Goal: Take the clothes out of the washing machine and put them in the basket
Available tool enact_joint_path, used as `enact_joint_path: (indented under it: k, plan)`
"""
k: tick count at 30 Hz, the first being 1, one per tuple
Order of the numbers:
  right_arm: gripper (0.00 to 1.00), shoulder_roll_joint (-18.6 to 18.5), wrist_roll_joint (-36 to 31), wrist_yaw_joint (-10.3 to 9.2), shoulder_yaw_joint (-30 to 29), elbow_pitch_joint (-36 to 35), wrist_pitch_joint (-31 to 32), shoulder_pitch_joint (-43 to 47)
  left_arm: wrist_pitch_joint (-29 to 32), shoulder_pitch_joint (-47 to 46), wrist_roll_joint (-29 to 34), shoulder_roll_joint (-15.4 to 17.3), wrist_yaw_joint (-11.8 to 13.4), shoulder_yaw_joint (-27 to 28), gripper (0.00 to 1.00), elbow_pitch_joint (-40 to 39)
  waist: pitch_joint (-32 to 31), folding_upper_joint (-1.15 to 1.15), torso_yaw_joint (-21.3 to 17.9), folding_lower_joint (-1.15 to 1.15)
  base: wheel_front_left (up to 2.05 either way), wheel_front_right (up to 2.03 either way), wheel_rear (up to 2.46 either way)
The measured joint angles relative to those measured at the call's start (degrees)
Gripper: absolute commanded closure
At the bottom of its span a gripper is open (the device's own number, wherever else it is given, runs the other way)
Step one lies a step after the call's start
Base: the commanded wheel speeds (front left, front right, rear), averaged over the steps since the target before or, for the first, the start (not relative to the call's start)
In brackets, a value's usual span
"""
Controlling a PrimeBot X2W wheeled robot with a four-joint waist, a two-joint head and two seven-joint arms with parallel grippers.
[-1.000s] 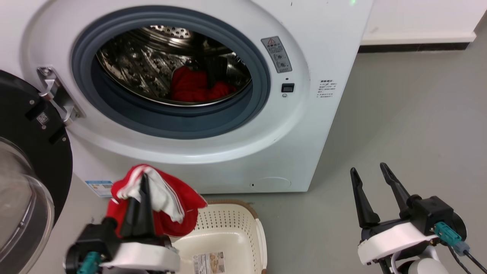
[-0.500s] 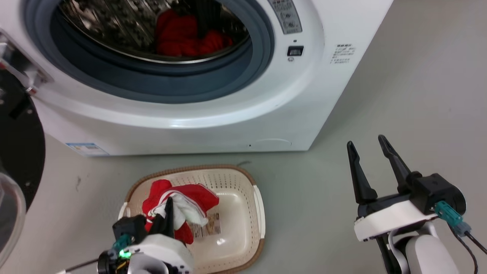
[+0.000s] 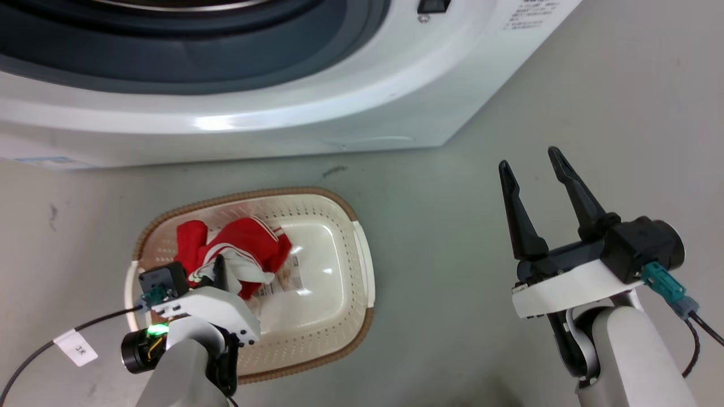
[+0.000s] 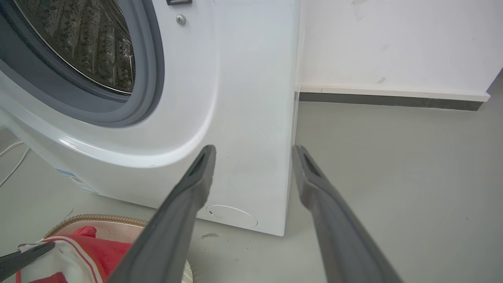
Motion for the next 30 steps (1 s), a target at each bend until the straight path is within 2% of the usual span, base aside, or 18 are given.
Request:
enact_joint_path:
  k: [9, 14, 15, 16, 23, 30]
  plan:
    - [0.00, 0.01, 0.49, 0.00, 0.97, 0.25, -0.99, -2.92, 0.00, -5.49, 1.01, 1.40, -1.18, 3.41, 1.00, 5.27, 7.59, 0.00, -2.63, 0.00, 0.00, 0.00, 0.00]
    - [0.00, 0.01, 0.65, 0.00, 0.90, 1.38, -1.25, -3.58, 0.00, -6.84, 1.35, 1.20, -2.01, 4.39, 1.00, 7.78, 9.18, 0.00, -3.50, 0.00, 0.00, 0.00, 0.00]
    - [0.00, 0.01, 0.63, 0.00, 0.85, 1.78, -1.31, -3.63, 0.00, -6.99, 1.51, 1.13, -2.20, 4.39, 0.16, 8.16, 8.93, 0.00, -3.49, 0.00, 0.00, 0.00, 0.00]
    - [0.00, 0.02, 0.56, 0.00, 0.74, 2.19, -1.36, -3.63, 0.00, -7.00, 1.53, 1.02, -2.31, 4.50, 0.00, 8.53, 8.52, 0.00, -3.44, 0.00, 0.00, 0.00, 0.00]
    - [0.00, 0.03, -0.10, 0.00, -0.26, 4.74, -1.56, -2.20, 0.00, -2.93, 1.23, 0.04, -2.86, 6.42, 0.00, 8.78, 2.23, 0.00, -2.70, -0.01, 0.00, 0.00, 0.00]
    - [0.00, 0.03, -0.97, 0.00, -2.93, 4.97, -1.59, 1.32, 0.00, 4.39, 2.71, -0.47, -3.19, 7.37, 0.00, 1.47, -6.52, 0.00, -1.78, -0.01, 0.00, 0.00, 0.00]
